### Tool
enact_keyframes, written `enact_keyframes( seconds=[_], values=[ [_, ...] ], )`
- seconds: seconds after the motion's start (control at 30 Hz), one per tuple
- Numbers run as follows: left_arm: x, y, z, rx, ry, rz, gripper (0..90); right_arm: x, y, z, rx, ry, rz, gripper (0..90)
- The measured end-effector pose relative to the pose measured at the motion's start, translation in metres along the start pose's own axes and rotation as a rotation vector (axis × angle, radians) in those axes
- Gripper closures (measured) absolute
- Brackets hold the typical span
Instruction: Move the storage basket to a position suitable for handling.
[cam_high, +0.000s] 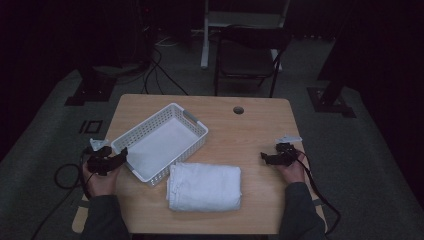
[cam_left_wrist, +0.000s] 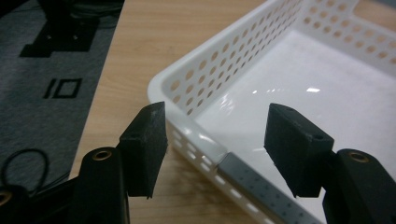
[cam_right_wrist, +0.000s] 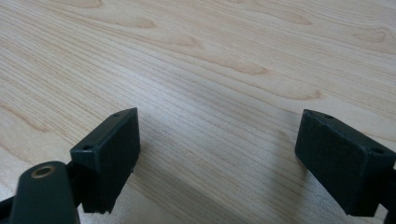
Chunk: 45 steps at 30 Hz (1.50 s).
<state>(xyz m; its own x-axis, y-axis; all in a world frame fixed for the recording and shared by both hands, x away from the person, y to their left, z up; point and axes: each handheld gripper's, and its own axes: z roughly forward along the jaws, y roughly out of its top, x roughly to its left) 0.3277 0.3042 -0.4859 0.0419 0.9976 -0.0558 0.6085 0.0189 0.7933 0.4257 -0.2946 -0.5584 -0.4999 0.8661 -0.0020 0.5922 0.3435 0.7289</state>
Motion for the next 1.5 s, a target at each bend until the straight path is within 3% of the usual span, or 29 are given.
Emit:
enact_keyframes(
  seconds=[0.17, 0.47, 0.8, 0.9, 1.23, 1.5],
  values=[
    [0.002, -0.004, 0.007, 0.039, -0.003, -0.011, 39.8, 0.0, 0.0, 0.0, 0.0, 0.0, 0.001, 13.8],
    [0.0, -0.003, 0.01, 0.045, 0.001, -0.02, 41.2, 0.0, 0.0, 0.0, -0.001, -0.003, 0.003, 13.8],
    [-0.008, 0.0, 0.023, 0.078, 0.023, -0.006, 43.4, 0.002, -0.001, -0.001, 0.0, -0.015, 0.014, 14.1],
    [-0.011, 0.001, 0.03, 0.101, 0.042, 0.009, 48.7, 0.002, -0.001, -0.002, 0.0, -0.017, 0.015, 14.1],
    [-0.015, 0.008, 0.043, 0.084, 0.055, -0.031, 58.4, 0.002, -0.001, -0.002, 0.0, -0.018, 0.018, 14.2],
    [-0.016, 0.02, 0.059, 0.071, 0.019, -0.035, 59.1, 0.002, -0.002, -0.002, 0.0, -0.019, 0.018, 14.3]
  ],
)
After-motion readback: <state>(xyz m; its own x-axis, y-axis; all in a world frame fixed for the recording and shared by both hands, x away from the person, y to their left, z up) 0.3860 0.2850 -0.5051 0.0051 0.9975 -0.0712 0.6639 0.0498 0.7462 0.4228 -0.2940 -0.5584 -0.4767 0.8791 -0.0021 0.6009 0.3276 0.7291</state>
